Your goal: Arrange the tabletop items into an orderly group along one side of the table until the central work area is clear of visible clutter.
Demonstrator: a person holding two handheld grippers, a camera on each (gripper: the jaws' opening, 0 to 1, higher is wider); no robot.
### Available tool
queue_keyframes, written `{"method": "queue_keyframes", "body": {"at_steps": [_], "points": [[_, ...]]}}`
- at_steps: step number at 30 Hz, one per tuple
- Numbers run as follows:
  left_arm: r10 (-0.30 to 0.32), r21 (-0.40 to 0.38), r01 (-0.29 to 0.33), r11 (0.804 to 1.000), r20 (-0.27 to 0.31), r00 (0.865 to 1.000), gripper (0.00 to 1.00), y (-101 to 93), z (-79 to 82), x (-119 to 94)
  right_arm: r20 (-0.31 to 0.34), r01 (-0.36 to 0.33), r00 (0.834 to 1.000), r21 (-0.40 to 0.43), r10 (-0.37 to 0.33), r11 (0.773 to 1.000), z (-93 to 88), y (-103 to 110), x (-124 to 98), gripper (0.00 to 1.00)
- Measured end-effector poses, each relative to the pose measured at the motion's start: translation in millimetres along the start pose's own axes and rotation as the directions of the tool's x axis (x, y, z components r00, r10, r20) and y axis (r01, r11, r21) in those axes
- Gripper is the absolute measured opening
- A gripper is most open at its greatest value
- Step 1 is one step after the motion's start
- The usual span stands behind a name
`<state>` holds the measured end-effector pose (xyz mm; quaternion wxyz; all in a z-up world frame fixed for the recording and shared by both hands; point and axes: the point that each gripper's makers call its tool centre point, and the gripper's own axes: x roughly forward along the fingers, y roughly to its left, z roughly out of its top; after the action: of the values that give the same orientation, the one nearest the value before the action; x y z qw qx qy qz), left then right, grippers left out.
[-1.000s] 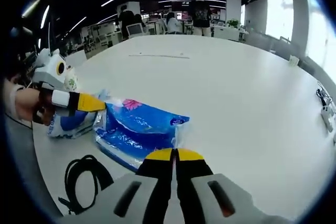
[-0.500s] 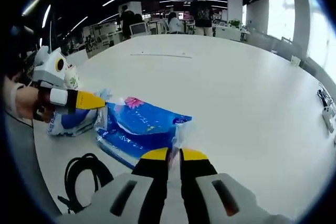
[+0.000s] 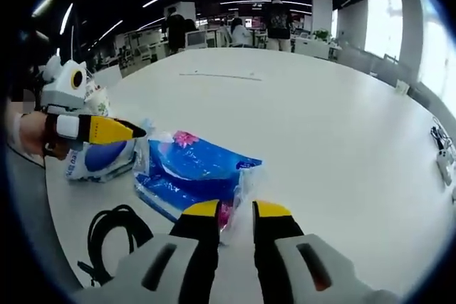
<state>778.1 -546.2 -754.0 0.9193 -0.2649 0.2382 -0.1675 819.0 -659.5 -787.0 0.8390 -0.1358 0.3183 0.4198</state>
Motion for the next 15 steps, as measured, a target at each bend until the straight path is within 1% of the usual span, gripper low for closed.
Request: {"method": "queue_keyframes", "body": {"at_steps": [2,4,8,11,15], "points": [[-0.001,-0.003,0.001,1.0,-0.003,1.0,0.34,-0.3,0.6,-1,0.003,-0.004,1.0,-0.011,0.004,1.0,1.4,1,-1,0.18],[-0.01,0.026,0.01,1.0,0.011,1.0,0.38,-3.9,4.4,-3,0.008,-0.004,1.0,-0.019,0.004,1.0,3.3,2,-3,0.2],[-0.022,0.033,0.022,0.999,0.013,1.0,0.41,-7.6,6.6,-6,0.008,-0.011,1.0,-0.026,0.012,1.0,5.1,4,-4,0.23],[-0.017,0.052,0.017,0.999,0.011,1.0,0.46,-6.6,7.3,-8,0.012,-0.015,1.0,-0.04,0.016,0.999,7.4,7,-6,0.26],[-0.014,0.058,0.014,0.998,0.008,1.0,0.52,-7.6,8.3,-12,0.025,-0.021,0.999,-0.051,0.023,0.998,11.2,10,-8,0.33]]}}
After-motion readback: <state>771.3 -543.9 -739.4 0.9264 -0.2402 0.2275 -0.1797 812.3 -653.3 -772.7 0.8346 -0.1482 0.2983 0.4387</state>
